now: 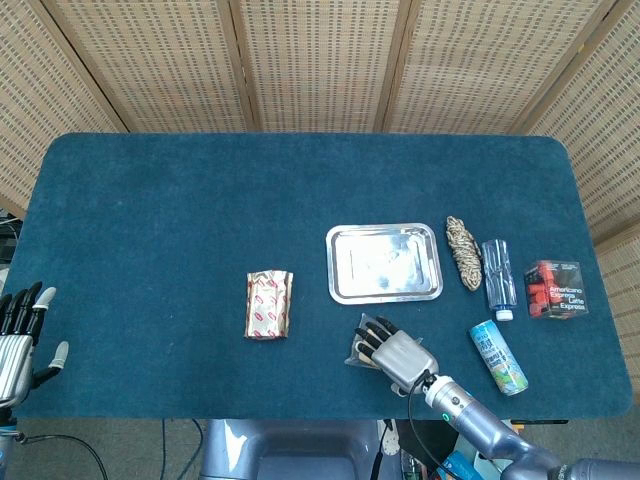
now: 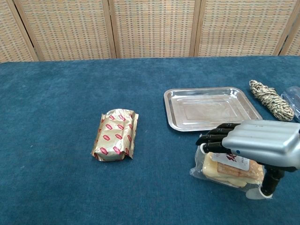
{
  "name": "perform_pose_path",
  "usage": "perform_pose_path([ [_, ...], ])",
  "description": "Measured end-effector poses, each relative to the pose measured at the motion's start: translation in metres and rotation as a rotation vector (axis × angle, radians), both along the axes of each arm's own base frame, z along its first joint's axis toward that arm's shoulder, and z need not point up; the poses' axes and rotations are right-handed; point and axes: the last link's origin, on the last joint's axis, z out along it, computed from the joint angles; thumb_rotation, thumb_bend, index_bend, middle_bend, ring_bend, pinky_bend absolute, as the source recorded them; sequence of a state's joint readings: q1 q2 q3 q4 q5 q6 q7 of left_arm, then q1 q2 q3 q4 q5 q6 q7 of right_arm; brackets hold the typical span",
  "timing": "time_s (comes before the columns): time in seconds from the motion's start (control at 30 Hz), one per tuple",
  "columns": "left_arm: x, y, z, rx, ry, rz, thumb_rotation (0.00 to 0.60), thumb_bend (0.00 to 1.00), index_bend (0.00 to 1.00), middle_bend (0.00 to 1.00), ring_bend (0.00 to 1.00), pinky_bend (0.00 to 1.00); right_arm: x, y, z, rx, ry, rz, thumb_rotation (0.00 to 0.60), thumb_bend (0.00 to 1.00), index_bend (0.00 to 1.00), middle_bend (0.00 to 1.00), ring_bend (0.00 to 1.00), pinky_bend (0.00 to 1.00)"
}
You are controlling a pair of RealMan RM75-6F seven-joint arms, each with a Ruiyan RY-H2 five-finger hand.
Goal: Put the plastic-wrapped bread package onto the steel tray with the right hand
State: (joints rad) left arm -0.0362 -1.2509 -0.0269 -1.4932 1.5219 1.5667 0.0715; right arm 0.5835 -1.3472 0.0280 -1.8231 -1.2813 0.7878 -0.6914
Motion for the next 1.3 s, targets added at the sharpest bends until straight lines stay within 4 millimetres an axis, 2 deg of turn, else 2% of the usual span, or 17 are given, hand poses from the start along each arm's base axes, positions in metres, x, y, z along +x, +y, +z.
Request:
perform_pose_path([
  [0.07,-0.002,0.000,0.000,-0.001,-0.002,0.005,0.595,0.41,0.00,0.00,0.00,0.00,-0.002,-0.002,-0.003,0.004,0.007,-0.006,0.600,0.22,0.13,0.04,0.00,0.01],
  [0.2,-0.004,0.001,0.001,0.001,-0.004,0.008,0.597,0.41,0.00,0.00,0.00,0.00,-0.005,-0.005,-0.008,0.016,0.019,-0.008,0.600,0.22,0.13,0.04,0.01,0.14],
  [0.33,-0.005,0.000,0.001,0.003,-0.010,0.008,0.595,0.41,0.00,0.00,0.00,0.00,-0.008,-0.008,-0.010,0.020,0.029,-0.013,0.600,0.22,0.16,0.17,0.15,0.29],
  [0.5,-0.008,0.001,0.001,0.002,-0.009,0.012,0.596,0.41,0.00,0.00,0.00,0.00,-0.009,-0.008,-0.011,0.015,0.028,-0.006,0.600,0.26,0.33,0.36,0.38,0.54],
  [0.57,-0.007,0.001,0.001,0.003,-0.009,0.008,0.594,0.41,0.00,0.00,0.00,0.00,-0.008,-0.008,-0.010,0.010,0.024,0.005,0.600,0.27,0.36,0.40,0.43,0.59],
  [0.97,-0.008,0.002,0.002,0.003,-0.007,0.008,0.594,0.41,0.00,0.00,0.00,0.00,0.006,-0.012,-0.006,-0.026,0.014,0.077,0.600,0.28,0.39,0.44,0.46,0.63],
  [1.3,-0.012,0.005,0.004,0.004,-0.015,0.032,0.594,0.41,0.00,0.00,0.00,0.00,0.028,-0.051,0.015,-0.096,-0.029,0.084,0.600,0.28,0.39,0.43,0.46,0.63],
])
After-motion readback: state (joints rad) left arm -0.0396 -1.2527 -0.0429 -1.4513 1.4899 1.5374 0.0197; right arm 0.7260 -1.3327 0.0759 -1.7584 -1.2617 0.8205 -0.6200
